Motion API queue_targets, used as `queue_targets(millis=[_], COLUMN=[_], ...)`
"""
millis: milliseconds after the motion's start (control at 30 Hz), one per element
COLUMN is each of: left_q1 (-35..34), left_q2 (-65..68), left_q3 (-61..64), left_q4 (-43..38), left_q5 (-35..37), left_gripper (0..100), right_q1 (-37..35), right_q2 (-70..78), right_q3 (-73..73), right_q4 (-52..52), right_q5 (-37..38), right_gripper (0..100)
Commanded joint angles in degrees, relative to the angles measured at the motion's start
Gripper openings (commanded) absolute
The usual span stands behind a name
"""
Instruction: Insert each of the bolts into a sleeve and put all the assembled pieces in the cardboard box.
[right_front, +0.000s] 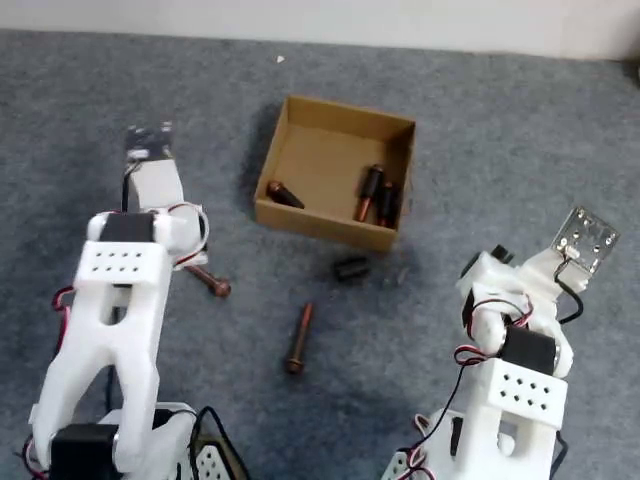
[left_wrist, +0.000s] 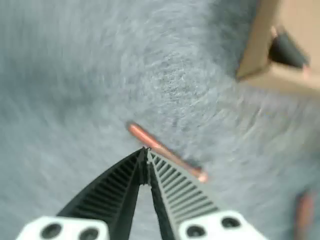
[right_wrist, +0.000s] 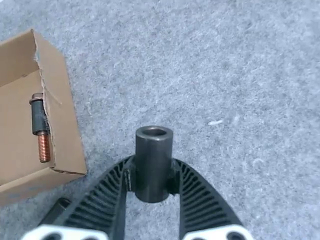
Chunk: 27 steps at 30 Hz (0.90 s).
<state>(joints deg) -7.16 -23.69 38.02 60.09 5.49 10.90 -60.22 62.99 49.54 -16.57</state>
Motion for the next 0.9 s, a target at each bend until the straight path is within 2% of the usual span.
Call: queue_targets(millis=[0, 200, 433, 733, 867], left_q1=[-1.80, 0.40, 3.21, 3.38, 3.47], left_q2=[-1.98, -1.89, 3.65, 23.25, 30.46], left_q3=[-1.98, -2.51, -5.32, -23.16, -29.32], left_q4=[0.44, 3.69, 10.46, 22.59, 26.29], left_q5=[-33.41, -48.79, -66.55, -81.14, -85.36], left_gripper=[2, 2, 13, 16, 16], right_q1=[0.40, 0.40, 0.40, 0.40, 0.40], right_q2=[-1.45, -1.45, -1.45, -1.45, -1.45], right_q3=[-0.75, -0.75, -0.75, -0.75, -0.75], right_q4=[-1.80, -1.80, -1.80, -1.80, -1.80], right_q5=[0.09, 0.09, 0.09, 0.09, 0.09], right_gripper=[0.5, 0.5, 0.5, 0.5, 0.5])
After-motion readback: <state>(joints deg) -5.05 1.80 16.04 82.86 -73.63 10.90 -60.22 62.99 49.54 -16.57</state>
